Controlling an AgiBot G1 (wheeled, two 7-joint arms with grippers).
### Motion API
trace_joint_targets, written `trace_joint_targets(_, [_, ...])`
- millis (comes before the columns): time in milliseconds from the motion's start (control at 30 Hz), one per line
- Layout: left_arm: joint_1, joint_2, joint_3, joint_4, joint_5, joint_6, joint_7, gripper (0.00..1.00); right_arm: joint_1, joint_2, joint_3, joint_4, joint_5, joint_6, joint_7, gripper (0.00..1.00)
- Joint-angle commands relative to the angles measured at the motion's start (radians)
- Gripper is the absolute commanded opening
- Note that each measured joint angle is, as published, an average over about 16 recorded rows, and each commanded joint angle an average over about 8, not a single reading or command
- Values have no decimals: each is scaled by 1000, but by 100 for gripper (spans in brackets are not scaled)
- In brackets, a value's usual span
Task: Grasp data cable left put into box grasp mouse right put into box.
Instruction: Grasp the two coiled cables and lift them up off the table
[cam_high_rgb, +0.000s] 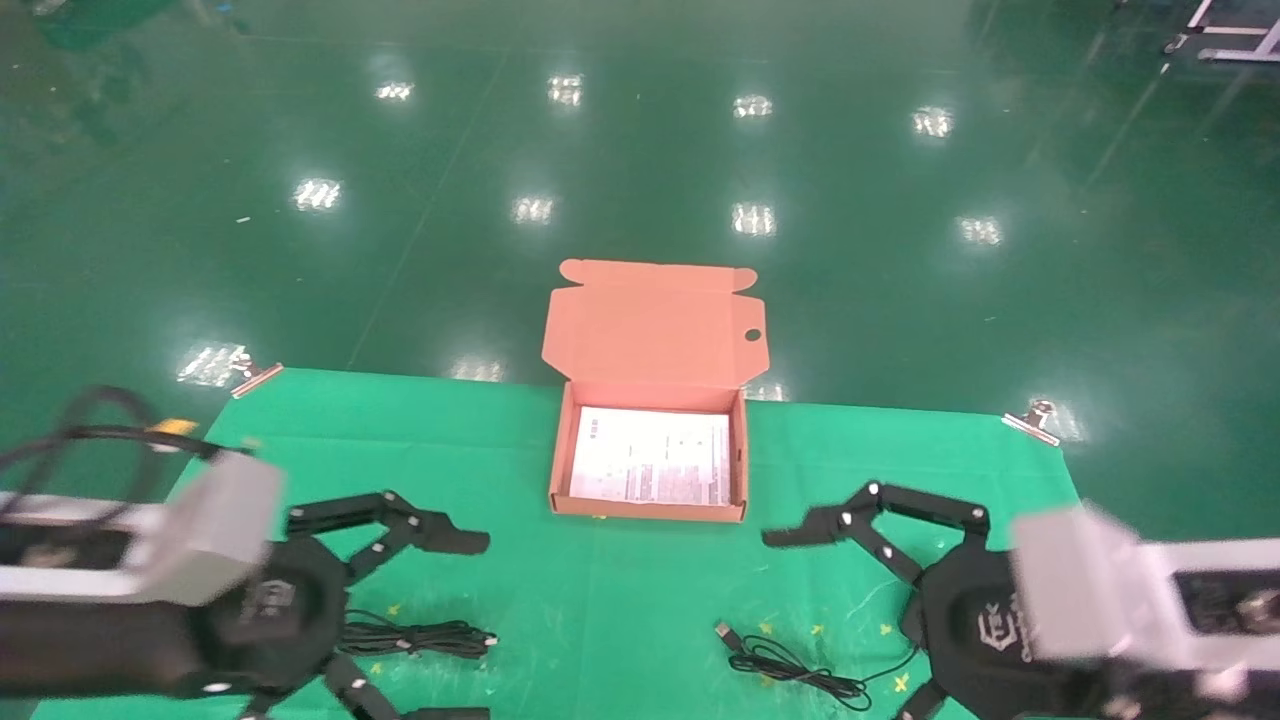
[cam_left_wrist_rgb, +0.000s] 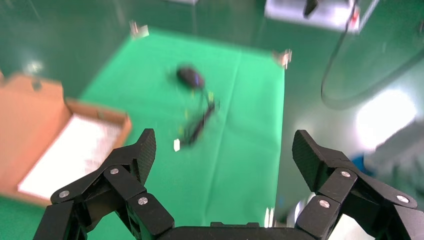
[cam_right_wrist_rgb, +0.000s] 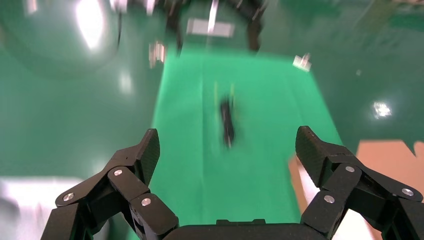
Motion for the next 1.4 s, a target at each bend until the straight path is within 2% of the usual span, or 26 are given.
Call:
trace_joint_targets(33, [-45,14,34,7,71,15,-19,100,49,-6,-32,9,-81,-22,-29,100])
trace_joint_targets(233, [-169,96,170,36,281,37,-56,100,205,-63,-243,16,-325,-32,-158,100])
trace_joint_targets(433, [-251,171,291,60,458,27,-69,100,291,-115,-415,16,-474,-17,-210,100])
trace_joint_targets(600, [-282,223,370,69,612,2,-85,100,305,-151,-496,16,-566,12,-194,100])
trace_joint_targets(800, [-275,278,437,92,771,-49,-122,100,261,-185,-543,15,-673,92,-136,100])
trace_joint_targets(1067, [-237,334,456,222,849,-146,-165,100,172,-220,-564,10,-793,233,-22,100])
trace_joint_targets(1400, [-220,411,433,487,812,-239,-118,100,101,-265,-574,-19,-874,328,106,100])
